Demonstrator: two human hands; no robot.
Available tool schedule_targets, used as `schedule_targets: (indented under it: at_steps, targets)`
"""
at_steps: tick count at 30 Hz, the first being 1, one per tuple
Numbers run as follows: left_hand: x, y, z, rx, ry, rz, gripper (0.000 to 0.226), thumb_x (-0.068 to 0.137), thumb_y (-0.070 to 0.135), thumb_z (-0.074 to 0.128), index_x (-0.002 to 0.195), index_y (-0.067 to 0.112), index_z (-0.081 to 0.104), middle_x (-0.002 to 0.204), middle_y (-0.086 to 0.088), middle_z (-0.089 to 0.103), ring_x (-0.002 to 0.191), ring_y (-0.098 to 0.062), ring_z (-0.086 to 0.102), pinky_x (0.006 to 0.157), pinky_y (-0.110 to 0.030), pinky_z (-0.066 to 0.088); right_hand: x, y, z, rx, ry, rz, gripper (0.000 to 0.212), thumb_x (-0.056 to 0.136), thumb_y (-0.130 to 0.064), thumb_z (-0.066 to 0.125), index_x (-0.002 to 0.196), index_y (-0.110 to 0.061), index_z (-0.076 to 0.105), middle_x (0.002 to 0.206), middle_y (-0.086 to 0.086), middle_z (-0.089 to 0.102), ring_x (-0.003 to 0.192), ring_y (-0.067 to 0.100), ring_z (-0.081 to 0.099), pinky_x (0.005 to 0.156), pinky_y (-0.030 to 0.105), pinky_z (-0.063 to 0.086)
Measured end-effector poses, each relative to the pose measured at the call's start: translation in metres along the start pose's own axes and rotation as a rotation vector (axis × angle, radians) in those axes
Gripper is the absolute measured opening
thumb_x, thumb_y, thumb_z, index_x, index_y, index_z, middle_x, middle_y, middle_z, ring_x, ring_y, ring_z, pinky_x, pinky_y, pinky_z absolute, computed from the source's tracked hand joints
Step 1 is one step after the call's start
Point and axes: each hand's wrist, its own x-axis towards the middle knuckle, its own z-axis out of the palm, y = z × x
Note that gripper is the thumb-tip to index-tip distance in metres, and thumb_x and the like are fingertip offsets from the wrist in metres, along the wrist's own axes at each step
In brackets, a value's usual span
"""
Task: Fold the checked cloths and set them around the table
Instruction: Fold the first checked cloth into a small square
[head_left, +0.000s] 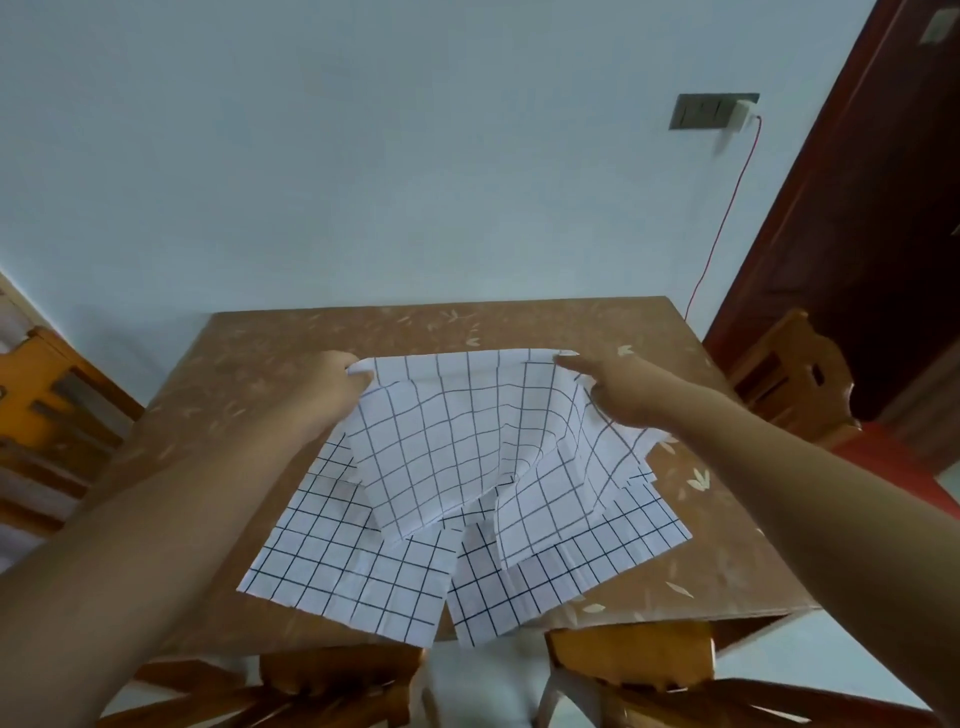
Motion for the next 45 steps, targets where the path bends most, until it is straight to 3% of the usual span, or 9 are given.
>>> schedule_targets:
  at_steps: [5, 6, 8, 14, 20, 27, 36, 39, 45]
  targets:
    - [-0.020, 0.029, 0.020, 0.037, -0.070, 0.120, 0.035, 0.094, 0.025, 0.052, 0.061, 0.017, 0.044, 0.072, 0.011, 0.029, 0.058, -0.023, 0.041, 0.058, -0.028, 0.025, 0.007, 0.003, 0.001, 0.077, -0.081, -0.035, 0.068, 0.100, -0.008, 0.042, 0.160, -0.039, 0.029, 0.164, 0.011, 0.036, 0.109, 0.025, 0.060, 0.095, 0.034, 0.047]
    - [-0.025, 0.035, 0.026, 0.039, -0.079, 0.137, 0.034, 0.097, 0.024, 0.053, 0.066, 0.010, 0.052, 0.117, 0.009, 0.037, 0.061, -0.023, 0.046, 0.056, -0.027, 0.026, 0.008, 0.002, 0.002, 0.109, -0.092, -0.036, 0.064, 0.100, -0.009, 0.043, 0.158, -0.037, 0.035, 0.164, 0.010, 0.037, 0.120, 0.027, 0.059, 0.102, 0.035, 0.045]
    - [-0.036, 0.047, 0.038, 0.046, -0.103, 0.159, 0.034, 0.102, 0.018, 0.054, 0.078, -0.006, 0.056, 0.094, -0.001, 0.066, 0.065, -0.013, 0.034, 0.055, -0.030, 0.030, 0.007, -0.003, 0.002, 0.192, -0.098, -0.034, 0.057, 0.100, -0.011, 0.045, 0.153, -0.032, 0.046, 0.160, 0.008, 0.043, 0.128, 0.024, 0.057, 0.104, 0.034, 0.045]
    - [-0.057, 0.075, 0.067, 0.000, -0.188, 0.229, 0.033, 0.104, 0.018, 0.050, 0.072, 0.010, 0.047, 0.070, -0.009, 0.040, 0.063, -0.018, 0.036, 0.058, -0.031, 0.027, -0.006, -0.024, -0.001, 0.607, -0.188, 0.012, 0.028, 0.100, -0.007, 0.047, 0.106, -0.010, 0.073, 0.097, 0.007, 0.063, 0.074, 0.020, 0.061, 0.055, 0.030, 0.054]
    - [-0.063, 0.089, 0.084, -0.154, -0.195, 0.203, 0.013, 0.100, 0.019, 0.060, 0.095, 0.015, 0.071, 0.084, 0.002, 0.065, 0.068, -0.014, 0.056, 0.060, -0.025, 0.044, -0.007, -0.038, -0.001, 0.876, -0.339, 0.011, 0.029, 0.094, -0.001, 0.045, 0.112, -0.004, 0.068, 0.104, 0.013, 0.066, 0.091, 0.026, 0.065, 0.071, 0.039, 0.064]
    - [-0.070, 0.089, 0.083, -0.193, -0.156, 0.223, 0.021, 0.101, 0.009, 0.055, 0.115, 0.017, 0.067, 0.112, -0.003, 0.069, 0.090, -0.016, 0.064, 0.068, -0.021, 0.047, 0.005, -0.047, 0.008, 0.644, -0.135, -0.161, 0.014, 0.095, -0.010, 0.061, 0.107, -0.010, 0.069, 0.098, 0.008, 0.076, 0.090, 0.024, 0.075, 0.079, 0.041, 0.065]
    - [-0.085, 0.095, 0.062, -0.242, -0.077, 0.237, 0.036, 0.103, -0.001, 0.032, 0.107, 0.011, 0.066, 0.067, 0.003, 0.052, 0.039, -0.005, 0.033, 0.039, -0.019, 0.034, 0.011, -0.053, 0.006, 0.482, -0.009, -0.127, 0.026, 0.101, -0.029, 0.058, 0.083, -0.011, 0.065, 0.075, 0.005, 0.076, 0.075, 0.025, 0.076, 0.052, 0.028, 0.058]
    - [-0.089, 0.103, 0.059, -0.316, -0.091, 0.193, 0.030, 0.107, 0.012, 0.041, 0.105, 0.014, 0.071, 0.055, 0.016, 0.055, 0.047, -0.002, 0.046, 0.055, -0.020, 0.052, 0.012, -0.056, 0.005, 0.478, 0.003, -0.125, 0.030, 0.102, -0.029, 0.057, 0.082, -0.008, 0.066, 0.075, 0.005, 0.076, 0.074, 0.025, 0.076, 0.055, 0.030, 0.060]
    - [-0.086, 0.096, 0.069, -0.096, -0.111, 0.219, 0.032, 0.086, 0.046, 0.077, 0.108, 0.028, 0.064, 0.091, 0.016, 0.060, 0.069, 0.002, 0.052, 0.057, -0.021, 0.037, 0.014, -0.059, 0.011, 0.528, 0.006, -0.099, 0.034, 0.102, -0.027, 0.055, 0.081, -0.006, 0.069, 0.072, 0.006, 0.077, 0.069, 0.025, 0.076, 0.056, 0.031, 0.061]
